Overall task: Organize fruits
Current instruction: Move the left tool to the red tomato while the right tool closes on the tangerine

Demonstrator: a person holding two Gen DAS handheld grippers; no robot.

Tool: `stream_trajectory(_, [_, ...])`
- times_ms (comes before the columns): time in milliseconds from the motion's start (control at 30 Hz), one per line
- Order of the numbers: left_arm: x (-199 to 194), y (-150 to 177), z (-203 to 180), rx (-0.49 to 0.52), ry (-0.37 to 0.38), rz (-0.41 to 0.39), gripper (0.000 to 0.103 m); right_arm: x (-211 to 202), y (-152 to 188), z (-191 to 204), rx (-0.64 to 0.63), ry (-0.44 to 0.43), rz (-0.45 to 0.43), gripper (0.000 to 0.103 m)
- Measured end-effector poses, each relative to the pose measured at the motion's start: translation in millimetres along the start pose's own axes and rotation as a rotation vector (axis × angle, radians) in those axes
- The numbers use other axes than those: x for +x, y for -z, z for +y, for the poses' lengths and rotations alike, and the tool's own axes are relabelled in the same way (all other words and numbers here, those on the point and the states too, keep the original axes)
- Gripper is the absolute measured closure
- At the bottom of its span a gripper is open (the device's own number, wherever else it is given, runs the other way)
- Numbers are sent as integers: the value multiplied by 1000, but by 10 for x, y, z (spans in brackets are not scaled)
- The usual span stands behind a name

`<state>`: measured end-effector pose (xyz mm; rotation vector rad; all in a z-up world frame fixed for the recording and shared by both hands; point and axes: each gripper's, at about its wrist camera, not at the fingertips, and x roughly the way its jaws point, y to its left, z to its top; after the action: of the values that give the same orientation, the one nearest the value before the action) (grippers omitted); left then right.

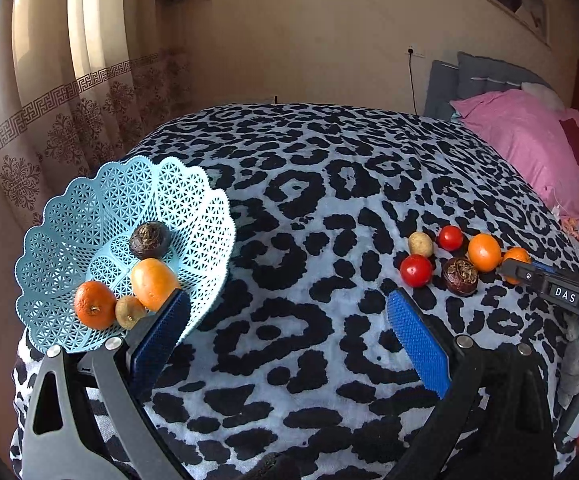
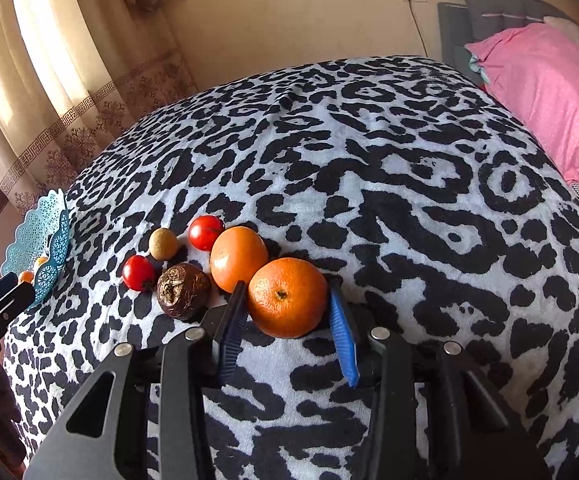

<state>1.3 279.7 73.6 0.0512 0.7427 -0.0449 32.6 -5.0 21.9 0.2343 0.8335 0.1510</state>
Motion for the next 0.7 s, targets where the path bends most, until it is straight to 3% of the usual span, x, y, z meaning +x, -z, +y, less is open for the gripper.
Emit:
stream_trajectory(367, [316, -49, -443, 73, 113, 95, 3, -159, 32, -123, 33, -14, -34, 63])
stream_trajectory(700, [674, -126, -718, 134, 96, 132, 3, -90, 70, -129, 39, -31, -23, 63])
